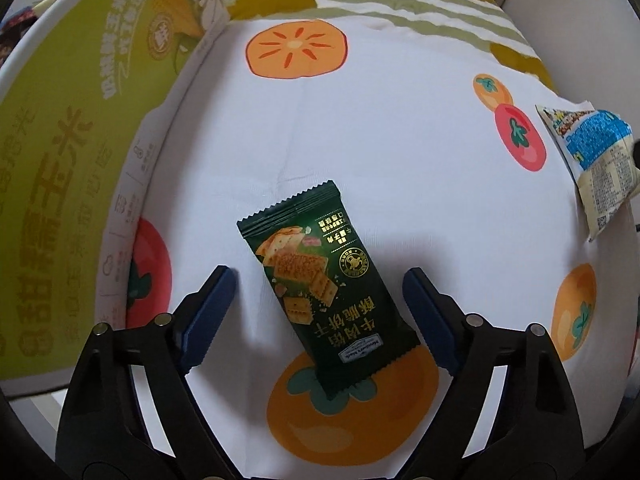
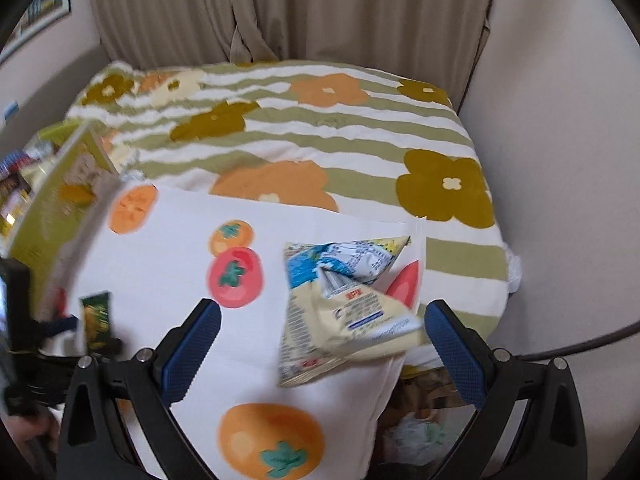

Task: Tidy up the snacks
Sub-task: 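Grasp the green cracker packet with left tool while right tool grasps blue-white bag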

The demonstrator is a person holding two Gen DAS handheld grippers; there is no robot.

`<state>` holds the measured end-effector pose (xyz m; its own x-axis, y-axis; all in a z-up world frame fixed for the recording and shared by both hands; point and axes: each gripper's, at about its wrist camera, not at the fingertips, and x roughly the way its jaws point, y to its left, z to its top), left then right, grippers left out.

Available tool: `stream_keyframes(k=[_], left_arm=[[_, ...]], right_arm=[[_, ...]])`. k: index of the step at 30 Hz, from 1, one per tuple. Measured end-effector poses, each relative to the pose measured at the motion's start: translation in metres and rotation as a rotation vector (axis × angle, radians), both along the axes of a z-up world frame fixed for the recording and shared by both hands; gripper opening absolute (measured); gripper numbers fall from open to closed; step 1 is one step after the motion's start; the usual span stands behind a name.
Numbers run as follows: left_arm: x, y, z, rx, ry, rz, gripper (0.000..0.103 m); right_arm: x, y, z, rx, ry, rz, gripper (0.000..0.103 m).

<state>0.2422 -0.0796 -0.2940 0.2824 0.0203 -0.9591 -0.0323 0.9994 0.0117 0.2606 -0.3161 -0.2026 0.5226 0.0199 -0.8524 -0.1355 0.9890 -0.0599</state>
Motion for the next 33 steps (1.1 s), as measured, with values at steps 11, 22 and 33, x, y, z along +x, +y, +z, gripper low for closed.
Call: stream_keyframes(k=[11,22,33], left_arm=[[0.003,0.019,0.012,-0.013,0.061,-0.027,0.043],[0.005,0.017,0.012,-0.036,0.058,-0.046,0.042],[0.008,0.011,0.023,-0.088,0.018,-0.039,0.042]], right_arm=[[0.025,0.01,-0.025,-0.086,0.045,0.049,0.102],[0.039,0.016,-0.048,-0.195,0.068,0.071,0.1],[0.035,0.011,-0.057,-0.252,0.051,0.058,0.064]])
